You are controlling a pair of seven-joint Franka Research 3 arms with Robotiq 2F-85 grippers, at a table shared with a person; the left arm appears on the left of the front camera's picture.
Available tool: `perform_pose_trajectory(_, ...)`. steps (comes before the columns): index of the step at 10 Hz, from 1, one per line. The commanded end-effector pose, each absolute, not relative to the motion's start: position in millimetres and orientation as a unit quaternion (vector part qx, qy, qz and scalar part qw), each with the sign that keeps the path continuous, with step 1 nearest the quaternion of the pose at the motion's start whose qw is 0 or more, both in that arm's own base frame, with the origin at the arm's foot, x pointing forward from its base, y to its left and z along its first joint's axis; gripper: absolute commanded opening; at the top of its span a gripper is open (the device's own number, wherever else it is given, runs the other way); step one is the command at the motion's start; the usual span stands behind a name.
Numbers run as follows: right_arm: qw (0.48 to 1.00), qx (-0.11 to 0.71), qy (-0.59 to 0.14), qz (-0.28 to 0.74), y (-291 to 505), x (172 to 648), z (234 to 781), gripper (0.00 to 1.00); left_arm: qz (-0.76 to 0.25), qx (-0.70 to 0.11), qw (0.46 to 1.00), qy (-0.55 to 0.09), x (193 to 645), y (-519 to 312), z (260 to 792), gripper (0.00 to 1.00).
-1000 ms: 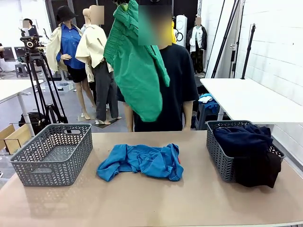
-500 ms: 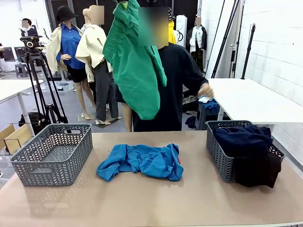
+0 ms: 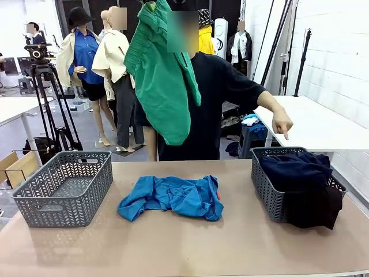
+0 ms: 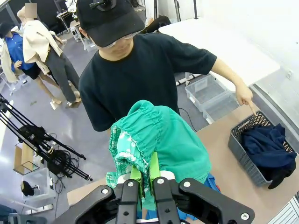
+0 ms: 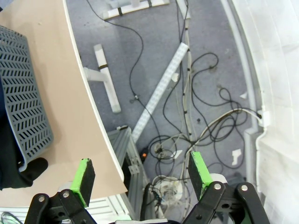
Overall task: Sort the tops and bottoms.
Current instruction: Sort the clothes according to human instructions.
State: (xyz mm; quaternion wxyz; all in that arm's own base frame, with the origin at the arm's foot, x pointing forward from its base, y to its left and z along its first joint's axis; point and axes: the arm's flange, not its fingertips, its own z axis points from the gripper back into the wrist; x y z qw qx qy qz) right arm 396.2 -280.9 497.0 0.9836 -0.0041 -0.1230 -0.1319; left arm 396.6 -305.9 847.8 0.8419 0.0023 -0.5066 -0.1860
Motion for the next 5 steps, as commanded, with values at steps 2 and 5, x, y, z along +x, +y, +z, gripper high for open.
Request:
perform_pose_trajectory(2,0.984,-0.004,-0.122,-0.130,-281.0,397.3,496.7,1.00,-0.183,-0.004,0.839,-0.513,394.1,-302.6,850.2,0.00)
perform_pose_trajectory(5,0.984,-0.004,-0.122,-0.130,-281.0,397.3,496.7,1.00,-0.183,-0.004,0.839,-0.513,394.1,-302.6,850.2,0.00)
